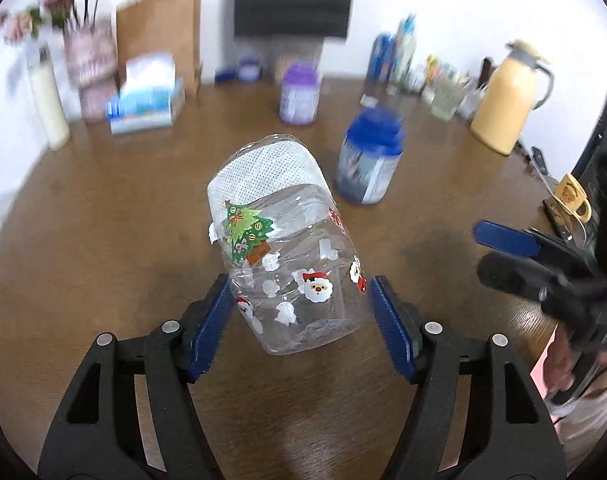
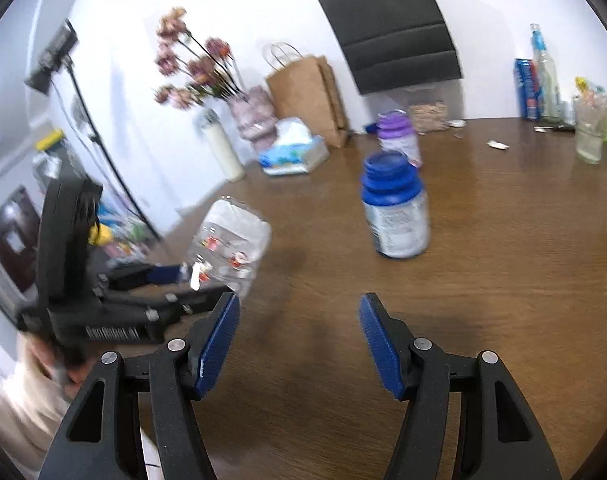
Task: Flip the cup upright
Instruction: 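Grasp the cup with the right tool while the left tool holds it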
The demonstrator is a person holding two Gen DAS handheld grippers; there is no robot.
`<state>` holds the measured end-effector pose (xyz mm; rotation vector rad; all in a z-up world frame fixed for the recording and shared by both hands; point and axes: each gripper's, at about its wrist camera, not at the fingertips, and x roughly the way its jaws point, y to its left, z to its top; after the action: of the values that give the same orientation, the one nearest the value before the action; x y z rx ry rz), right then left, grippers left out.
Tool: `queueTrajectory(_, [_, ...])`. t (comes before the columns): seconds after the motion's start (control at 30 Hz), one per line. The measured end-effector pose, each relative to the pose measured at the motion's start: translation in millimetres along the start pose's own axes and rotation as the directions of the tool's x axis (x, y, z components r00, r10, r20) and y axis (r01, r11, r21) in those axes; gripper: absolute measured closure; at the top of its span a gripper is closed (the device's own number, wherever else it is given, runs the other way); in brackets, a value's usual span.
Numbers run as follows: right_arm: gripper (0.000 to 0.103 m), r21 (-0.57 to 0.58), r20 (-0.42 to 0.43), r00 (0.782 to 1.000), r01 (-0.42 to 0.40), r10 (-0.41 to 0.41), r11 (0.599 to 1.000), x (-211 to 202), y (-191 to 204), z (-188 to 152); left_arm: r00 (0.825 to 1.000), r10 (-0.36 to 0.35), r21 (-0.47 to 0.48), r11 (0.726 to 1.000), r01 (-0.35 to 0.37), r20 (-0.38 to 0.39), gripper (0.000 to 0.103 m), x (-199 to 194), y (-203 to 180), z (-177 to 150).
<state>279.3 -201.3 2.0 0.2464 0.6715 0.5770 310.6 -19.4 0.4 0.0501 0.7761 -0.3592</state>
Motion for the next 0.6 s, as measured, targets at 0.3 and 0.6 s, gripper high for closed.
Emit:
queueTrajectory(0.3, [0.016,0.067,-0.052,0.95,-0.304,0.308,0.95,38,22,52,0.972,-0.006,0.19,0.981,-0.04,0.235,0.038,-30,-31,-9])
queueTrajectory(0.6, [0.036,0.135,-0.079,0.933,-0.34,0.352,0.931,67,23,59,0.965,-0.012,0.194,0.98,-0.04,0.262,0.037,-31,-28,-14])
